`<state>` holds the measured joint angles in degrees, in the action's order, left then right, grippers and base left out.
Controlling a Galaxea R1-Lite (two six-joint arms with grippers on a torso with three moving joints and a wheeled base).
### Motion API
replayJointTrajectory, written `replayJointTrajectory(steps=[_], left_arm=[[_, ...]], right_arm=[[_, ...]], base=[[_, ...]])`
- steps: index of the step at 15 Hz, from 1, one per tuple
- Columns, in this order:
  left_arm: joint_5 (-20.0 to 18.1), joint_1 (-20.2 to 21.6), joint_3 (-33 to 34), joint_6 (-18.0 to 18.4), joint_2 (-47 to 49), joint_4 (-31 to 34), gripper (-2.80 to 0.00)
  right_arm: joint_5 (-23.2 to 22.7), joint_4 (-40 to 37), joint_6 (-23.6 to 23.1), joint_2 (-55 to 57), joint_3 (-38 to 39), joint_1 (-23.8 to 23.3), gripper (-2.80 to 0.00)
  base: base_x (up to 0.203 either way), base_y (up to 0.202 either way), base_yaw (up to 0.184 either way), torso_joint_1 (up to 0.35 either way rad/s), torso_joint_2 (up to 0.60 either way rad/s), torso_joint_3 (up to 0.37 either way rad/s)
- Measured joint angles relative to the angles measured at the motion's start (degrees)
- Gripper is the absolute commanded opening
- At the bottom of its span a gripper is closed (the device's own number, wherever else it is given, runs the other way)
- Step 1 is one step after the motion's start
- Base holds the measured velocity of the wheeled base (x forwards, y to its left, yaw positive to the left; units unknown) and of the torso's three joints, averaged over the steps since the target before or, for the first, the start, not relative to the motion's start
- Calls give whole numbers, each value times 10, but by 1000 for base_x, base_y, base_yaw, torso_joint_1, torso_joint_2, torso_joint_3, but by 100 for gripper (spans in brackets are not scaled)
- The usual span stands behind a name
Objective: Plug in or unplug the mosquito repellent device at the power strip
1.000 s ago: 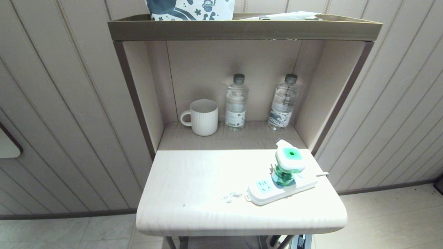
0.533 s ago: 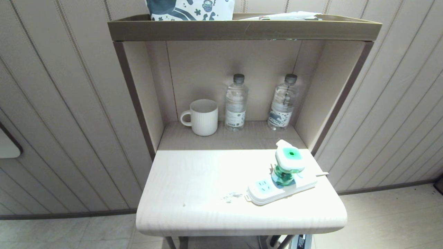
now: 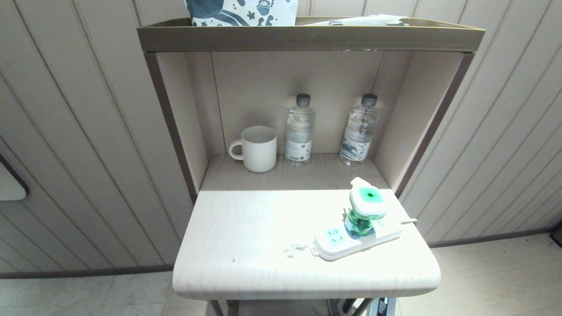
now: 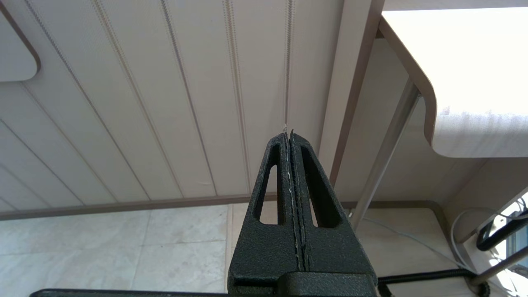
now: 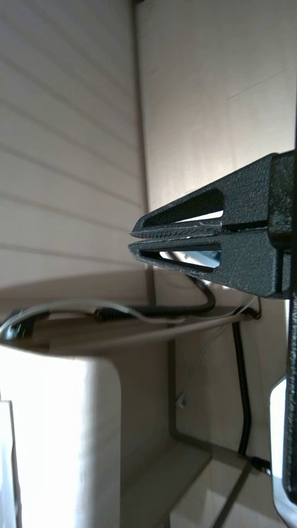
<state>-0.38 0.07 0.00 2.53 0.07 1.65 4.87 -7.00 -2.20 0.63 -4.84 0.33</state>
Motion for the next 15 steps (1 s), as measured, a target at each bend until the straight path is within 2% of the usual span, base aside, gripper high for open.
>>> replayJointTrajectory(steps=[2,3,7,15], left_arm=[[0,0,0,0,0,0,-280],[-1,0,0,0,0,0,-280],[0,0,0,0,0,0,-280],[0,0,0,0,0,0,-280]], right_arm=[[-48,13,-31,-5,18,0,-280],[-57,24,-40,-6,26,0,-280],[-42,63,36,-7,44,1,-280],[-41,67,40,-7,48,1,-280]], base=[[0,0,0,0,0,0],[0,0,0,0,0,0],[0,0,0,0,0,0],[0,0,0,0,0,0]])
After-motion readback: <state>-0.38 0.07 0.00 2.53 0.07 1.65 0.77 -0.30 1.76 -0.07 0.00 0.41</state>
